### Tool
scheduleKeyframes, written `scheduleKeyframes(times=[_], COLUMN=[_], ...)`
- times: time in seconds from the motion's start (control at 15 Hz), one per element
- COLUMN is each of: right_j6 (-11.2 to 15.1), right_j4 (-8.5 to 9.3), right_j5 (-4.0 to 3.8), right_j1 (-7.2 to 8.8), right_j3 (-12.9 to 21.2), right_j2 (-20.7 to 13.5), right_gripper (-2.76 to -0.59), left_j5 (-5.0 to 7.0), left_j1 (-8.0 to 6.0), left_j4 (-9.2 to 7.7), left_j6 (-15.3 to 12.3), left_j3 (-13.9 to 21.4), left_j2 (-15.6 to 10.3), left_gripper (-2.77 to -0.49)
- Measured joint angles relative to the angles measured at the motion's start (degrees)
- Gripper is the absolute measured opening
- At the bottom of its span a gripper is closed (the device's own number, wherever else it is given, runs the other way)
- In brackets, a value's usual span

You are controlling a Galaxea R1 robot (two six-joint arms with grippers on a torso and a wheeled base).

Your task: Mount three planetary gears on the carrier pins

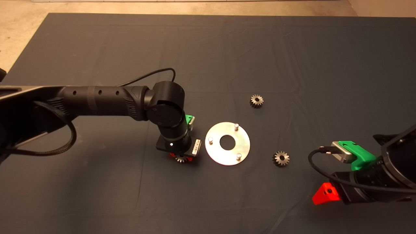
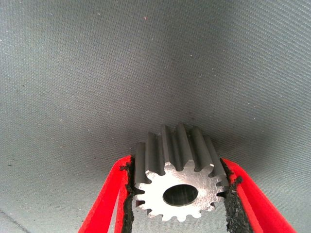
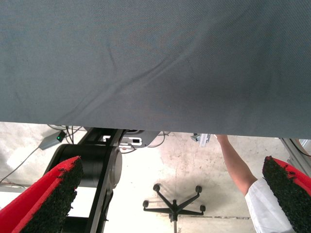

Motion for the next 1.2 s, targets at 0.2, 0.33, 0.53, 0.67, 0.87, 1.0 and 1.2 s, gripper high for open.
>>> scheduleKeyframes(times=[0.2,0.33,0.53,0.67,0.87,1.0,1.2], right_j6=[0.0,0.0,0.0,0.0,0.0,0.0,0.0], right_j4=[0.0,0.0,0.0,0.0,0.0,0.0,0.0], right_j5=[0.0,0.0,-0.01,0.02,-0.01,-0.01,0.02], right_j1=[0.0,0.0,0.0,0.0,-0.02,-0.02,-0.02], right_j3=[0.0,0.0,0.0,0.0,0.0,0.0,0.0], right_j2=[0.0,0.2,0.1,0.2,0.2,0.2,0.2], right_gripper=[-0.6,-0.6,-0.61,-0.6,-0.6,-0.6,-0.6], left_j5=[0.05,0.02,-0.02,-0.04,0.07,0.0,0.05], left_j1=[-1.12,-4.86,-8.68,-9.58,-10.34,-10.58,-10.64], left_j4=[-0.2,-0.52,-1.05,-2.28,-4.48,-5.9,-6.64], left_j6=[-0.2,-1.7,-4.5,-6.0,-7.7,-8.4,-9.6], left_j3=[0.0,-0.1,-0.3,-0.4,-3.2,-5.1,-8.0], left_j2=[0.4,1.9,4.3,5.5,7.4,9.1,11.2], left_gripper=[-2.26,-2.26,-2.26,-2.26,-2.27,-2.27,-2.27])
